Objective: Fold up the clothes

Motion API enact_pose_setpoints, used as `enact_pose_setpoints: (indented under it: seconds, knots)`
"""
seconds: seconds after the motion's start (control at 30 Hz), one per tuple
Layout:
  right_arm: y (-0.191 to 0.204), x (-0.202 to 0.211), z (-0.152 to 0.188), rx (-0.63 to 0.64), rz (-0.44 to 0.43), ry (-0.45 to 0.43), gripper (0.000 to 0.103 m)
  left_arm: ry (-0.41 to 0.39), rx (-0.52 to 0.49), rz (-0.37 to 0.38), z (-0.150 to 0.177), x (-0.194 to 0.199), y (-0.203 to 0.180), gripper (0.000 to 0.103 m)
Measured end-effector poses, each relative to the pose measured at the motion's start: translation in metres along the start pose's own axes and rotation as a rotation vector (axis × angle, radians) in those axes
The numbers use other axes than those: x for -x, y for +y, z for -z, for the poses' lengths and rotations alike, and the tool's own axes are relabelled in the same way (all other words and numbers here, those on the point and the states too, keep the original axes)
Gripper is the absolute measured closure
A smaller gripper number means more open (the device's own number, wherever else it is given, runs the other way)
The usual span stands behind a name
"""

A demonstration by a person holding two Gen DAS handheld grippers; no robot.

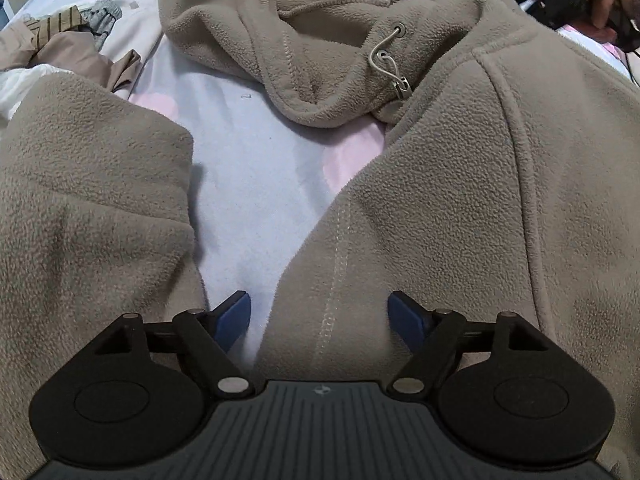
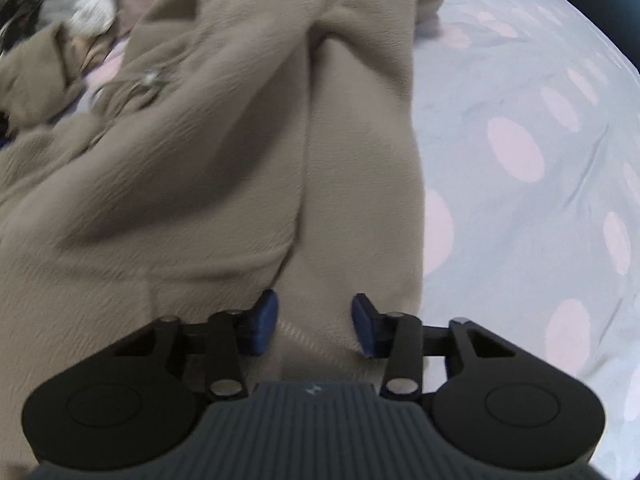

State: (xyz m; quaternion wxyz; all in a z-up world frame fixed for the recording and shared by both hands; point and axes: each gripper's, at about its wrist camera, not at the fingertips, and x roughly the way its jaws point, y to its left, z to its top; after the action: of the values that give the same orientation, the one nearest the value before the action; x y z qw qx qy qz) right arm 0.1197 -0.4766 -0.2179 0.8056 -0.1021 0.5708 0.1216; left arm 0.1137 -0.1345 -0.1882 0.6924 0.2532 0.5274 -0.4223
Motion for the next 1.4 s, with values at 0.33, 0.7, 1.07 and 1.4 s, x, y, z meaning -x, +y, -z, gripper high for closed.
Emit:
enact_pose_setpoints:
  seconds: [0.33, 0.7, 1.07, 1.4]
  knots:
    - [0.045, 0.049, 0.015, 0.024, 0.323, -0.023, 0.098, -0.123, 0.082, -0.044, 0.012, 0.053, -0.008, 0.093]
    - [0.097, 0.218, 0.032, -0.067, 0.810, -0.231, 0.099, -0.558, 0.069, -0.135, -0.010, 0.225, -0.023, 0.093]
    - [0.192, 0.466, 0.055, -0.184, 1.231, -0.574, 0.100, -1.086, -0.081, -0.171, -0.007, 0.449, -0.098, 0.093]
    - [0.304, 0.611, 0.091, -0.184, 1.439, -0.814, 0.099, -1.334, -0.155, -0.162, 0.024, 0.540, -0.155, 0.093]
